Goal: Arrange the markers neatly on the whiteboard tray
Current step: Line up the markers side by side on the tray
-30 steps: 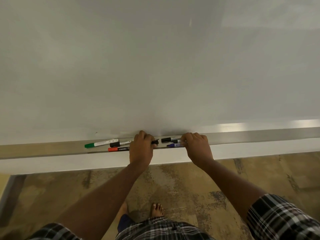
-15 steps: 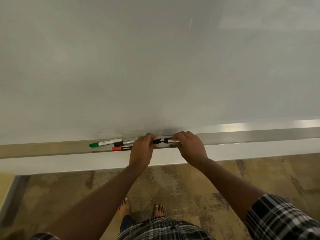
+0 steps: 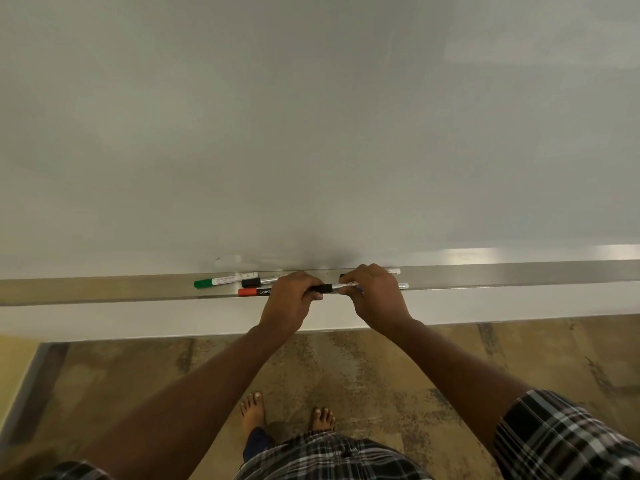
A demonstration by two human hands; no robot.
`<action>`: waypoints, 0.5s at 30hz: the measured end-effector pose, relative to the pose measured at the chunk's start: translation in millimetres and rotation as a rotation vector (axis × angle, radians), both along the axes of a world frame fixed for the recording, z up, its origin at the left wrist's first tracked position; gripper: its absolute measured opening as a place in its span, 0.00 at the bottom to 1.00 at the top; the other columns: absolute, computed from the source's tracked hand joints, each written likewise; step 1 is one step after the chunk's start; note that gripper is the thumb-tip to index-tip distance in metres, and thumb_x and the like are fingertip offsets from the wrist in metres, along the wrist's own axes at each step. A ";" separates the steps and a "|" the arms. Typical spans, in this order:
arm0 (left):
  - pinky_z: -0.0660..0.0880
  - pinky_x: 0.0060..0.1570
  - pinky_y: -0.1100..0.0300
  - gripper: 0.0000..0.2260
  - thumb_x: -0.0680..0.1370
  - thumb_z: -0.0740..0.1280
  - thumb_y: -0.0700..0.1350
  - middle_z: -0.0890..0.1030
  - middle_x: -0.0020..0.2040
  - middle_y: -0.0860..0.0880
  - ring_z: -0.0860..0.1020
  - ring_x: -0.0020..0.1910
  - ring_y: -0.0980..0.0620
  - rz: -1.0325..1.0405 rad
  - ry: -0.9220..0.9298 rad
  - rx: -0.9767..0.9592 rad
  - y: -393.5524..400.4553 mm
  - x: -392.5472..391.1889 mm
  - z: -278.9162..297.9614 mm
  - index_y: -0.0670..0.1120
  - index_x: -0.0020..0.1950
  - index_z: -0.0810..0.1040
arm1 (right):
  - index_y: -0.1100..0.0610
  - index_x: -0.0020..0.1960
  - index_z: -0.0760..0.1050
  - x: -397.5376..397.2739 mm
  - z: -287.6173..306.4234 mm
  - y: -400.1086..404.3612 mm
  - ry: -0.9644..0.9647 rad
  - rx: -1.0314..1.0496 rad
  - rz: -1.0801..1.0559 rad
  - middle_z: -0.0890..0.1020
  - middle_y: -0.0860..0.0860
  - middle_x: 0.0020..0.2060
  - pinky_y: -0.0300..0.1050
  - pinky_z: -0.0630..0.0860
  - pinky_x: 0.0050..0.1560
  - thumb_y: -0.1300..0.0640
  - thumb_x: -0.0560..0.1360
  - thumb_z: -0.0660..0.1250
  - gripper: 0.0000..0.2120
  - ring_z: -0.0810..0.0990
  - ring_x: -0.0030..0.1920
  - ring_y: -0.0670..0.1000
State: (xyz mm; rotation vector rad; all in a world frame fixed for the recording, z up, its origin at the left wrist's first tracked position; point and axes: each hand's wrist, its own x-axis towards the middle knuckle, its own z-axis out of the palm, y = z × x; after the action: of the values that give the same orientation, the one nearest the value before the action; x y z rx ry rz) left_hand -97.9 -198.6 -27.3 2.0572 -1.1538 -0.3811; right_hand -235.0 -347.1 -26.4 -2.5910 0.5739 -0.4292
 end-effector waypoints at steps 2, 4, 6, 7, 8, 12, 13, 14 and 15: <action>0.77 0.45 0.52 0.09 0.73 0.72 0.39 0.84 0.44 0.47 0.79 0.42 0.49 0.002 -0.009 -0.003 1.7 -2.4 -0.6 0.45 0.52 0.84 | 0.55 0.48 0.83 0.9 1.4 3.3 -0.002 0.022 -0.029 0.85 0.49 0.43 0.45 0.73 0.42 0.55 0.72 0.75 0.05 0.79 0.42 0.52; 0.77 0.45 0.53 0.08 0.73 0.72 0.38 0.85 0.44 0.48 0.80 0.42 0.50 0.019 0.005 -0.018 2.4 -3.2 -1.4 0.45 0.52 0.84 | 0.53 0.46 0.84 0.5 1.8 5.6 -0.006 0.060 -0.059 0.86 0.48 0.41 0.44 0.74 0.40 0.54 0.73 0.75 0.04 0.80 0.40 0.50; 0.77 0.46 0.55 0.08 0.73 0.72 0.38 0.85 0.44 0.48 0.80 0.42 0.51 0.011 0.008 -0.022 0.5 -1.9 2.3 0.45 0.51 0.84 | 0.52 0.46 0.84 -1.3 0.6 8.1 -0.016 0.095 -0.093 0.86 0.46 0.39 0.45 0.76 0.38 0.52 0.74 0.73 0.04 0.80 0.36 0.49; 0.77 0.46 0.56 0.08 0.73 0.72 0.38 0.85 0.44 0.49 0.80 0.42 0.52 -0.012 -0.002 -0.025 -1.8 0.5 4.6 0.46 0.51 0.84 | 0.51 0.46 0.84 -1.9 -0.3 8.8 -0.014 0.105 -0.116 0.85 0.46 0.37 0.46 0.76 0.36 0.50 0.75 0.71 0.05 0.80 0.35 0.48; 0.77 0.45 0.56 0.08 0.72 0.72 0.38 0.85 0.43 0.49 0.80 0.41 0.53 -0.040 -0.009 -0.032 -2.1 0.7 6.6 0.46 0.50 0.84 | 0.50 0.46 0.84 -5.1 -2.3 11.2 -0.004 0.113 -0.136 0.85 0.45 0.36 0.45 0.75 0.35 0.49 0.76 0.70 0.06 0.79 0.33 0.48; 0.75 0.42 0.59 0.07 0.73 0.72 0.40 0.84 0.42 0.50 0.78 0.39 0.54 -0.139 -0.039 -0.033 -5.0 6.8 16.2 0.46 0.50 0.84 | 0.47 0.49 0.84 -8.9 -1.9 12.5 0.027 0.150 -0.166 0.81 0.44 0.32 0.42 0.68 0.30 0.46 0.79 0.66 0.09 0.75 0.31 0.46; 0.74 0.42 0.59 0.07 0.74 0.71 0.40 0.84 0.42 0.50 0.78 0.40 0.54 -0.155 -0.041 -0.023 -4.7 8.5 16.1 0.46 0.50 0.84 | 0.48 0.50 0.83 -7.9 -0.6 12.7 0.045 0.143 -0.148 0.80 0.43 0.31 0.41 0.66 0.30 0.46 0.79 0.65 0.10 0.74 0.32 0.46; 0.74 0.42 0.59 0.07 0.74 0.71 0.40 0.83 0.43 0.49 0.77 0.40 0.53 -0.161 -0.041 -0.009 -4.6 11.1 15.3 0.46 0.51 0.83 | 0.48 0.50 0.83 -5.1 1.0 12.3 0.074 0.125 -0.125 0.79 0.43 0.32 0.41 0.66 0.31 0.45 0.80 0.64 0.10 0.74 0.32 0.46; 0.74 0.43 0.58 0.07 0.75 0.71 0.40 0.82 0.43 0.49 0.77 0.41 0.53 -0.161 -0.040 0.006 -5.1 13.1 13.7 0.46 0.51 0.83 | 0.48 0.50 0.82 -2.5 2.8 11.2 0.108 0.105 -0.104 0.80 0.43 0.33 0.41 0.67 0.32 0.45 0.80 0.63 0.11 0.75 0.34 0.47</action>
State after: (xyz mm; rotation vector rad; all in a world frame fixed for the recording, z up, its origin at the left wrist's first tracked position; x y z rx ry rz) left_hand -84.8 -203.7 -13.6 1.9913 -1.3485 -0.4232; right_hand -237.5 -335.9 -23.7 -2.5025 0.7502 -0.2856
